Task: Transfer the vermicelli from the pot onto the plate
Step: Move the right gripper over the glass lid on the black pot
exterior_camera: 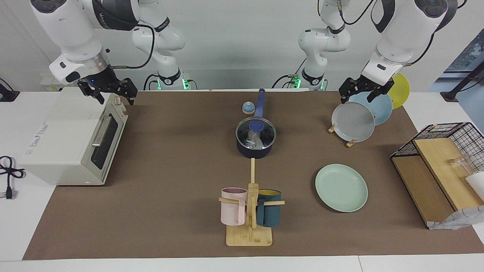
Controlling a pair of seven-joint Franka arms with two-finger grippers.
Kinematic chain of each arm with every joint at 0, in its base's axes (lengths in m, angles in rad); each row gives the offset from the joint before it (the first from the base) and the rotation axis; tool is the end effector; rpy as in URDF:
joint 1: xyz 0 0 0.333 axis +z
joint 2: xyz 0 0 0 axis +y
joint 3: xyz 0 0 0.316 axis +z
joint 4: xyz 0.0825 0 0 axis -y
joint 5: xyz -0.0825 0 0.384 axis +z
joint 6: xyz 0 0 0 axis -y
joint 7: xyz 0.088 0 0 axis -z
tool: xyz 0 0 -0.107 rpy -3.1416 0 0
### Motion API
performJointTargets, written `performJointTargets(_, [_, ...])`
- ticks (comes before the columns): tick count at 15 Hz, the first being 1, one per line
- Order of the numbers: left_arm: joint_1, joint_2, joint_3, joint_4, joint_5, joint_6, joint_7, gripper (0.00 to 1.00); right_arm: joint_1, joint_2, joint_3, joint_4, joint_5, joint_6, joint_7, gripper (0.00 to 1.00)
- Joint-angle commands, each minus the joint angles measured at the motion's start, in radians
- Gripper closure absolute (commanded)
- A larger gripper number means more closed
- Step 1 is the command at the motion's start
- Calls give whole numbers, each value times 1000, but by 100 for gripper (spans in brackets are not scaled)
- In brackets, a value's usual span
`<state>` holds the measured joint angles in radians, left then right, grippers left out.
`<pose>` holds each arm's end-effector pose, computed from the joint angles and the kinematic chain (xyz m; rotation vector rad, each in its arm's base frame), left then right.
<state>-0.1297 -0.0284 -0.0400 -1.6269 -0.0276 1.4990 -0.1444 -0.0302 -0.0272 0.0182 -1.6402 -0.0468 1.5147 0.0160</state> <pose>0.5283 -0.0940 0.6079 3.1266 -0.0404 -0.1603 0.5380 -0.0116 0.6024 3.0901 -0.0438 -0.1519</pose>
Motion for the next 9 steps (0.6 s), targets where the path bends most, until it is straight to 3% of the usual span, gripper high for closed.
performJointTargets(1, [-7, -10, 9, 4, -9, -11, -9, 0, -8, 7, 8, 11, 8, 7, -25, 0])
performJointTargets(7, [-7, -10, 9, 2, -9, -11, -9, 0, 1, 6, 19, 0, 13, 10, -24, 0])
performJointTargets(9, [-7, -10, 9, 2, -9, -11, -9, 0, 62, 6, 22, -3, 28, 9, -5, 0])
